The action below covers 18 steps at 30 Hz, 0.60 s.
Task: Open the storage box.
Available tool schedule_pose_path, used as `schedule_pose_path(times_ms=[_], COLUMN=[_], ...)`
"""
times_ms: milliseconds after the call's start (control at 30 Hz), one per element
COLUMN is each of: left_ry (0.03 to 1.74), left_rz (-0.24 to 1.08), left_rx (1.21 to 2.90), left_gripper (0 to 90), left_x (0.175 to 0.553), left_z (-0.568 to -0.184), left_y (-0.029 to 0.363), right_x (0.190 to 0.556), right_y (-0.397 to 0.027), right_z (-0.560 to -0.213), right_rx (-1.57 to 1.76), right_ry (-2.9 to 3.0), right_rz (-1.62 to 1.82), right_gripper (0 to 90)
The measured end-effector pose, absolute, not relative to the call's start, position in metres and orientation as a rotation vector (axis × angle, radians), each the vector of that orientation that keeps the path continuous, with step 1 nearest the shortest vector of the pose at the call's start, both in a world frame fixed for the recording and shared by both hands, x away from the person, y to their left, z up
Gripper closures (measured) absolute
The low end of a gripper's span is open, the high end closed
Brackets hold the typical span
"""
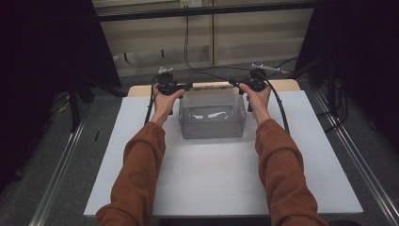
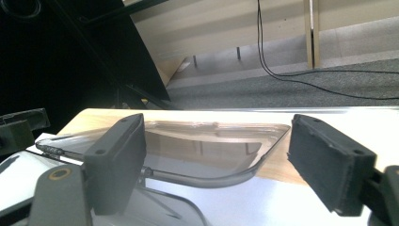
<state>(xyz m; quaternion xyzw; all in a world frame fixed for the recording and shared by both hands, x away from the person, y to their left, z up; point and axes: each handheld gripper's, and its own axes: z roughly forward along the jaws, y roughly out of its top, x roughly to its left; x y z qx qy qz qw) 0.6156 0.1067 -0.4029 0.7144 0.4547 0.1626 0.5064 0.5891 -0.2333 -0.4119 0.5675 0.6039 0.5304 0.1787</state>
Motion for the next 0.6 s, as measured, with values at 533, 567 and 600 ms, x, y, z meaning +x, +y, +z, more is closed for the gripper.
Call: schedule_pose_path(times_ms=[533,567,600], left_ry=[1.039,1.037,1.039], left_rz=[0.445,0.445,0.449], left_rx=[1.71,1.712,1.708], left_gripper=[8.9,8.8,7.4], left_x=[0.605,0.605,0.604], left_z=[-0.406,-0.405,-0.405], left_y=[0.113,0.114,0.114], right_x=[0.577,0.577,0.575], right_y=[-0.235,-0.235,-0.235], right_z=[-0.41,-0.41,-0.409], right_rx=[1.498,1.494,1.484], right_ry=[1.704,1.705,1.702], right_rz=[1.485,1.486,1.475], right_gripper=[6.3,5.5,4.4])
